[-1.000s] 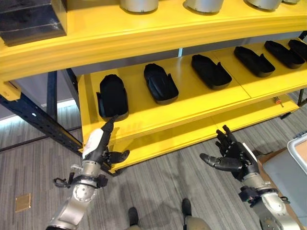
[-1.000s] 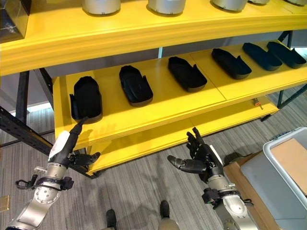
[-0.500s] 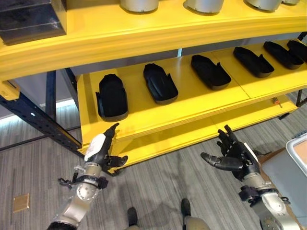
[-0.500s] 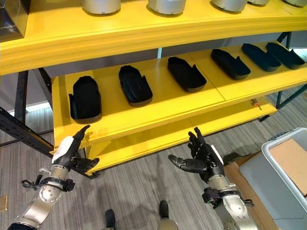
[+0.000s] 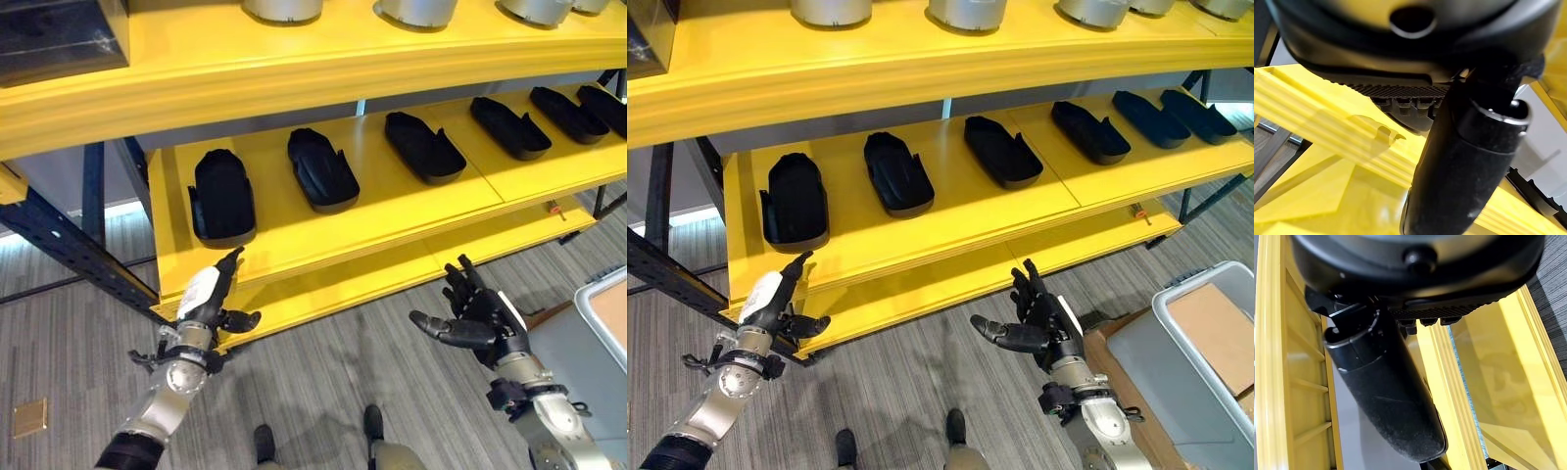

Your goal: Move parts from the plastic box to the shelf.

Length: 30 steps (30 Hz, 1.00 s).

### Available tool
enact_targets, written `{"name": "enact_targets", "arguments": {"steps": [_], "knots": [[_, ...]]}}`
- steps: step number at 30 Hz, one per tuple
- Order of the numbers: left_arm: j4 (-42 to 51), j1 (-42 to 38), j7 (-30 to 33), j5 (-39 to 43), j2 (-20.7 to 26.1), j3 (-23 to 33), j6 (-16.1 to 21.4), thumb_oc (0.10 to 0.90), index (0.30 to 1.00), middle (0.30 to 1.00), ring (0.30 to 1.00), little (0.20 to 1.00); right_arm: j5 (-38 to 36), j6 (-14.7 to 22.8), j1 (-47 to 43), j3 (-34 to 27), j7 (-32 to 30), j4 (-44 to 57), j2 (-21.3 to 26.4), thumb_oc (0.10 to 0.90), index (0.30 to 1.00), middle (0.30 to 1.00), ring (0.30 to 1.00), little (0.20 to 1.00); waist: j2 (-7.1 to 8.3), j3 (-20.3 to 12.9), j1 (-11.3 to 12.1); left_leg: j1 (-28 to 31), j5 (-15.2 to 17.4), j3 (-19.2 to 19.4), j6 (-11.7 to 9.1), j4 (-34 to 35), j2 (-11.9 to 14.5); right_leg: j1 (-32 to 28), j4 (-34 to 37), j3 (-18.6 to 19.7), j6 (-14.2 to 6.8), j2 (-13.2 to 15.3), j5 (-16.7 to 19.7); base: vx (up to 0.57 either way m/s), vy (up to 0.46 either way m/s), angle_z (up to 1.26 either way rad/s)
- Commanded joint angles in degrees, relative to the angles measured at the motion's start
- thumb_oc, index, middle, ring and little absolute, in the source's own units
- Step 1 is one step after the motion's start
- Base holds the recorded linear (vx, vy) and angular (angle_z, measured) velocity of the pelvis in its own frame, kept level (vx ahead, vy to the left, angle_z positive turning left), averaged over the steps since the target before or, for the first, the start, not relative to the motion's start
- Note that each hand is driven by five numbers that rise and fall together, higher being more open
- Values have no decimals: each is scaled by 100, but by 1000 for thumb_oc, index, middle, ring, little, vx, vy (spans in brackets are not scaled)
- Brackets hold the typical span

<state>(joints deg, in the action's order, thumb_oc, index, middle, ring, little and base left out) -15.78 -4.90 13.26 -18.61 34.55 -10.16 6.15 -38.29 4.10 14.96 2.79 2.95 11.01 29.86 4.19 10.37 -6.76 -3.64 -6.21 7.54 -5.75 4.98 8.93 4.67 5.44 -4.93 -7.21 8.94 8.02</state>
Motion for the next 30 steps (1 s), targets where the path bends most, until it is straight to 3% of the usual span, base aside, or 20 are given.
{"name": "enact_targets", "arguments": {"steps": [1,13,30], "knots": [[-216,-1064,441,-264,292,122,214,900,1000,1000,1000,1000,-74,770,-677,-283,-11,529,106,900,1000,1000,1000,1000,208,79,-105,575,557,226,24,2,110,-629,-44,-169,-193,162,-547,0,0,0],[-1066,-1438,445,-448,283,-182,37,900,1000,1000,1000,1000,-103,759,-625,-213,15,584,139,900,1000,1000,1000,1000,196,194,-193,559,583,298,50,2,70,-533,-44,-110,-215,185,-528,15,14,-5],[-1250,-1468,409,-416,322,-110,-34,900,1000,1000,1000,1000,-105,677,-566,-223,44,577,132,900,1000,1000,1000,1000,201,258,-221,614,615,328,70,2,54,-534,-44,-90,-208,192,-533,3,1,-1]]}}
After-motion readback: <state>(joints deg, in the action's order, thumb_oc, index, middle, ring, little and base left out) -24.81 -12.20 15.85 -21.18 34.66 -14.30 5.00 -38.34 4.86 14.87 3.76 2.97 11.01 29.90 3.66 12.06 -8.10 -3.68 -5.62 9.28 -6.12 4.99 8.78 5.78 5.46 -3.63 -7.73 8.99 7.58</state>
